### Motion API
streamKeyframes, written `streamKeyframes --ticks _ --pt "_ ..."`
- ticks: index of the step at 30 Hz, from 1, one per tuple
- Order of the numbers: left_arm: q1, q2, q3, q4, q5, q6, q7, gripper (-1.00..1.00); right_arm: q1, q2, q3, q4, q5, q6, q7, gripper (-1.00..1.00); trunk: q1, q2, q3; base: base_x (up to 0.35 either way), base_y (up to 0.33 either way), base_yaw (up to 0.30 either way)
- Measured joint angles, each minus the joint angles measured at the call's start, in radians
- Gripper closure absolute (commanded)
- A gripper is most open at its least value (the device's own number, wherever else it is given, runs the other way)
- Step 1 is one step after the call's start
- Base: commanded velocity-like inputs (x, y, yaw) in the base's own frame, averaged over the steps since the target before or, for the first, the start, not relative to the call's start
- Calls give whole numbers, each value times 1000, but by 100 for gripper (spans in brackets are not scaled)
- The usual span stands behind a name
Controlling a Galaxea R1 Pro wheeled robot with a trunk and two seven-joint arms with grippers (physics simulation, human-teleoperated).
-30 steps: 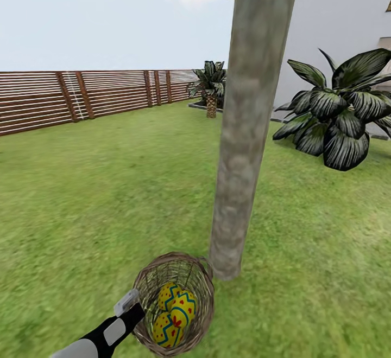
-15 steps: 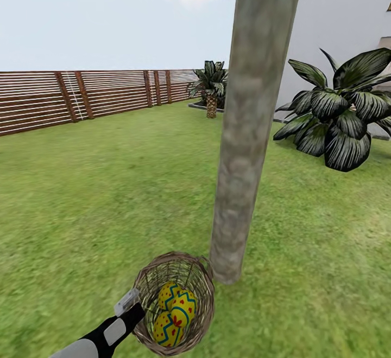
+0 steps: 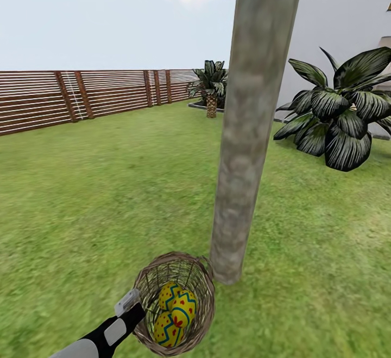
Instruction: Take the three Easter eggs out of the wicker basket on the lawn in the garden, then place them on the lawn next to a single tree (choose any tree) so that all three eggs are next to the same tree and none are left in the basket.
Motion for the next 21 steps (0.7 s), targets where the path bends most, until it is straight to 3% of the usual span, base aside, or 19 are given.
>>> streamKeyframes --ticks 21 --pt "0 0 1 2 1 1 0 100 0 3 0 2 -2 2 -1 -100 81 -147 -66 0 0 0"
